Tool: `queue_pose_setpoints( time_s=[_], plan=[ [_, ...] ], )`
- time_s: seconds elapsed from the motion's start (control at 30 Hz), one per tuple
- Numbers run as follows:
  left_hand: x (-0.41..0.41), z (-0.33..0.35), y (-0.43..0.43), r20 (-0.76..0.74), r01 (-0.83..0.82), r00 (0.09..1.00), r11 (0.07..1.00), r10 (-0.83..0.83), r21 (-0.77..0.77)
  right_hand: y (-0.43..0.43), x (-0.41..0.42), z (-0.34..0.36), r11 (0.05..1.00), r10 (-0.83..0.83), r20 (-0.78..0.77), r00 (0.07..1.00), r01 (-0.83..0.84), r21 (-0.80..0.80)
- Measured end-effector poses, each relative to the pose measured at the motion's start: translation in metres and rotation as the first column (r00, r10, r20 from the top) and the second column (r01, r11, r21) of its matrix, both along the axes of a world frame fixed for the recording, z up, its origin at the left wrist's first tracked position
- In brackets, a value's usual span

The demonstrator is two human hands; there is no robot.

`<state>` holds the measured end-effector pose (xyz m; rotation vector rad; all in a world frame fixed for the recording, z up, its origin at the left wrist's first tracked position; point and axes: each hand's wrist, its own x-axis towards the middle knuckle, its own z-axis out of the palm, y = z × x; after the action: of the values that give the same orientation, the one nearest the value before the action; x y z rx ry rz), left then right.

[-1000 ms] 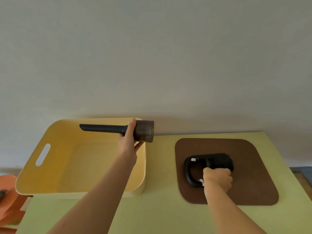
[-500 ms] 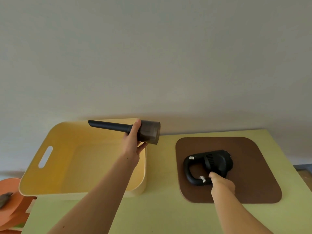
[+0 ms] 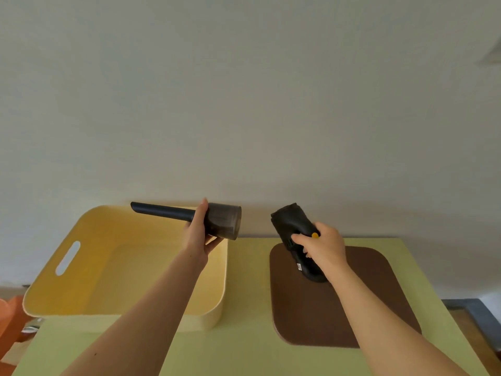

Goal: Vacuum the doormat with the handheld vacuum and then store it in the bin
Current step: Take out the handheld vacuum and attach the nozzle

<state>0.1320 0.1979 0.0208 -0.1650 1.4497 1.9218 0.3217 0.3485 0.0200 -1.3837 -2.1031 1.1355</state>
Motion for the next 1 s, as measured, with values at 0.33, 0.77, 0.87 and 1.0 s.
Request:
queue_pose_setpoints(
  time_s=[0.33, 0.77, 0.87, 1.0],
  plan=[
    [-0.016, 0.014, -0.021, -0.007, -0.035, 0.999, 0.999, 0.035, 0.007, -0.038, -0.046, 0.07, 0.826, 0.452, 0.297, 0.841, -0.52, 0.215],
    [-0.021, 0.018, -0.043, -0.107, -0.075, 0.992, 0.997, 0.072, -0.024, -0.069, -0.067, 0.087, 0.662, 0.467, 0.488, 0.737, -0.657, 0.359],
    [-0.017, 0.017, -0.042, -0.181, -0.085, 0.981, 0.996, 0.077, -0.04, -0.071, -0.069, 0.084, 0.636, 0.463, 0.532, 0.709, -0.684, 0.357],
    [-0.023, 0.022, -0.045, -0.081, -0.093, 0.992, 0.996, 0.093, -0.001, -0.068, -0.066, 0.084, 0.747, 0.535, 0.343, 0.772, -0.622, 0.233]
  ],
)
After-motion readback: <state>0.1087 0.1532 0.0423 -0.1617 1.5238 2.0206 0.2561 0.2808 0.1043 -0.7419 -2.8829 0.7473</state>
